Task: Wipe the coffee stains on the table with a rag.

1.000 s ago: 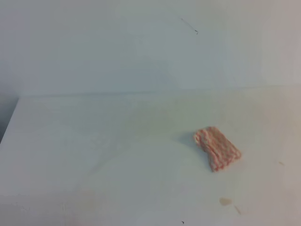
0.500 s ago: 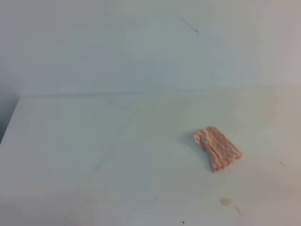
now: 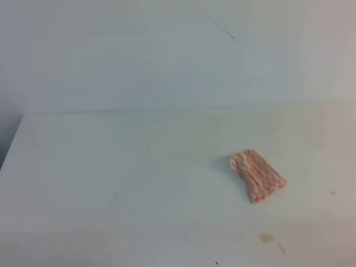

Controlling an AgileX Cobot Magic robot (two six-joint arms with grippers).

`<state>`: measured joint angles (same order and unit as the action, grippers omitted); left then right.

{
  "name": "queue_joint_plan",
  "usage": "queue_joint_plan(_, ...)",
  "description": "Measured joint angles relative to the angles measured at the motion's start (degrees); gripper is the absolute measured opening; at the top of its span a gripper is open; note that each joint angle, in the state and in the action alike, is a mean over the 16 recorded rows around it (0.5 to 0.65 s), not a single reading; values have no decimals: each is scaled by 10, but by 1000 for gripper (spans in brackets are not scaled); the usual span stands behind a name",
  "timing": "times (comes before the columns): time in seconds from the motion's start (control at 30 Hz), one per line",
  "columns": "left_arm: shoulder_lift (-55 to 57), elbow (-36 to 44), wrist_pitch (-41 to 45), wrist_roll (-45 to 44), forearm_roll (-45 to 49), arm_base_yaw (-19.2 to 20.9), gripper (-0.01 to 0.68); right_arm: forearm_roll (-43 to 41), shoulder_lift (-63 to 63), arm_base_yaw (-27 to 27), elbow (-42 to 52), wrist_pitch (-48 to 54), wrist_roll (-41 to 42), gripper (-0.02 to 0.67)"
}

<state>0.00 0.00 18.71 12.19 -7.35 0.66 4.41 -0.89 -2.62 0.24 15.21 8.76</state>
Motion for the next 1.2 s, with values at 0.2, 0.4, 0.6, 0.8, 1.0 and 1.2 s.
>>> queue_joint_plan(0.2, 0, 0, 0, 0, 0, 0, 1, 0, 0, 7, 0, 15, -1, -2)
queue_joint_plan(0.4, 0, 0, 0, 0, 0, 0, 1, 0, 0, 15, 0, 18, -2, -2)
queue_joint_plan(0.6, 0, 0, 0, 0, 0, 0, 1, 0, 0, 19, 0, 19, -5, -2)
queue_joint_plan(0.8, 0, 0, 0, 0, 0, 0, 1, 0, 0, 19, 0, 19, -8, -2)
queue_joint_plan(1.0, 0, 0, 0, 0, 0, 0, 1, 0, 0, 19, 0, 19, -10, -2)
queue_joint_plan(1.2, 0, 0, 0, 0, 0, 0, 1, 0, 0, 19, 0, 19, -11, -2)
